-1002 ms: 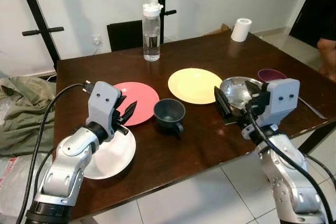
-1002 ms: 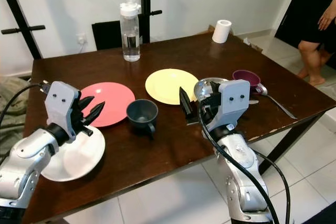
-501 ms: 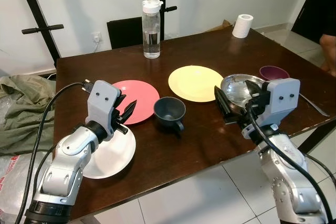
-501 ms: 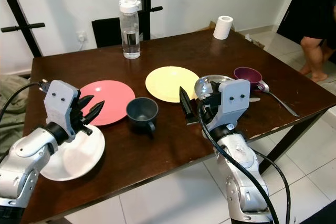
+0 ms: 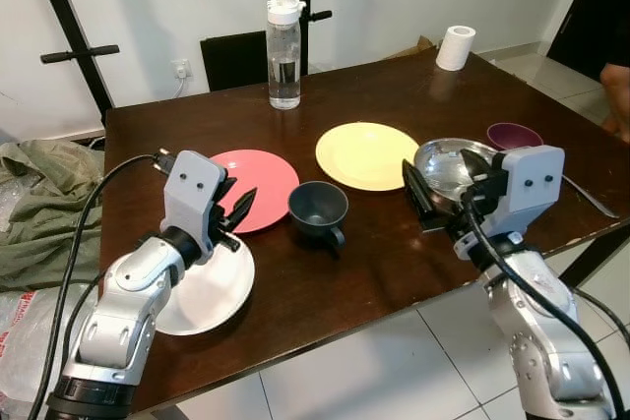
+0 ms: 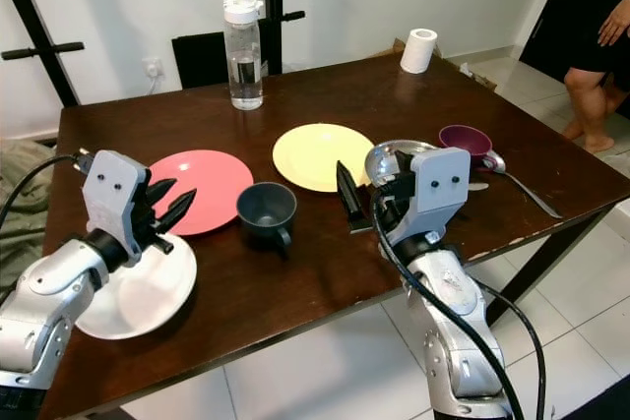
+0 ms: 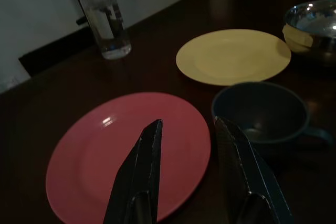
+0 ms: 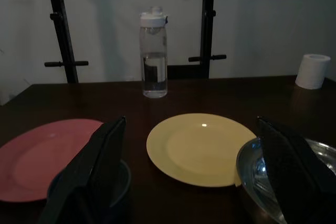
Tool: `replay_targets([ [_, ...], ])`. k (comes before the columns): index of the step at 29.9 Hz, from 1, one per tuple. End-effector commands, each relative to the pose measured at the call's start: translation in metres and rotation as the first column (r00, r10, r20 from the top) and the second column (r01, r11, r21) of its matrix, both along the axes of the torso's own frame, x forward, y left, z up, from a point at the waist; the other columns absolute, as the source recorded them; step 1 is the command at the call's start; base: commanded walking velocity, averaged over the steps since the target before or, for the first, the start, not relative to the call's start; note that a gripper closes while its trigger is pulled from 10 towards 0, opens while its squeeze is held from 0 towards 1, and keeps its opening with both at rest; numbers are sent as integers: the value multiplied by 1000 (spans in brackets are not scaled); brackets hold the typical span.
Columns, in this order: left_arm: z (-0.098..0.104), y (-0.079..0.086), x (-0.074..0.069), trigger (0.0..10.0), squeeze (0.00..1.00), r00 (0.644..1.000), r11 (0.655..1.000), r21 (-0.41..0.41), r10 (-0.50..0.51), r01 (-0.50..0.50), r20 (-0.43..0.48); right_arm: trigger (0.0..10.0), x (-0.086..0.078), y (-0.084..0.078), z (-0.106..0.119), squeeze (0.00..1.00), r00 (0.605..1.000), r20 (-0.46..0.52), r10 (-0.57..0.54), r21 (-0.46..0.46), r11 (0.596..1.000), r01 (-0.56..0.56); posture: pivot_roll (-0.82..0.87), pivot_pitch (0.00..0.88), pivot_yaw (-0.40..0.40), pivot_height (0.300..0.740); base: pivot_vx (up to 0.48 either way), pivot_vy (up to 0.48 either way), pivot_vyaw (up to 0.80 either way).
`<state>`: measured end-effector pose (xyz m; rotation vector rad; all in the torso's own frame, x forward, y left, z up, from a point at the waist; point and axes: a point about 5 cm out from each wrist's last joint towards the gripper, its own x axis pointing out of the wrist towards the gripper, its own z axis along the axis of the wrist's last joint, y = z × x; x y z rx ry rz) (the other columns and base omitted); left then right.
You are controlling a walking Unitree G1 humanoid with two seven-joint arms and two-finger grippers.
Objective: Setting the table
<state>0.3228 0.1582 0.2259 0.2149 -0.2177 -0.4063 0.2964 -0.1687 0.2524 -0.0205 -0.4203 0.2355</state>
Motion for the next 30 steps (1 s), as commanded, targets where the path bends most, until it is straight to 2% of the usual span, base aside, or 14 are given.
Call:
replay_targets([
  [1,-5,3,-3,10000,0,1000,1000,-25,13,-14,-24,10000,-2,-4,-8,0,999,-25,-31,7,999,31,-23,102,89,740,0,0,0],
  [11,-2,-1,-1,10000,0,999,998,-54,38,-39,-25,10000,1,-13,-16,0,992,-55,-111,37,993,114,0,72,102,740,0,0,0],
  [17,-19,-7,-6,10000,0,995,997,-66,41,-46,-86,10000,-2,-7,-26,0,992,-82,-92,68,993,97,4,67,98,740,0,0,0],
  [23,-32,-14,-12,10000,0,993,999,-16,33,-35,-114,10000,-4,-1,-34,0,993,-99,-66,101,992,76,22,55,94,740,0,0,0],
  [30,-30,-18,-7,10000,0,993,999,-32,35,-39,-116,10000,-1,10,-34,0,996,-90,-21,95,995,29,16,40,85,740,0,0,0],
])
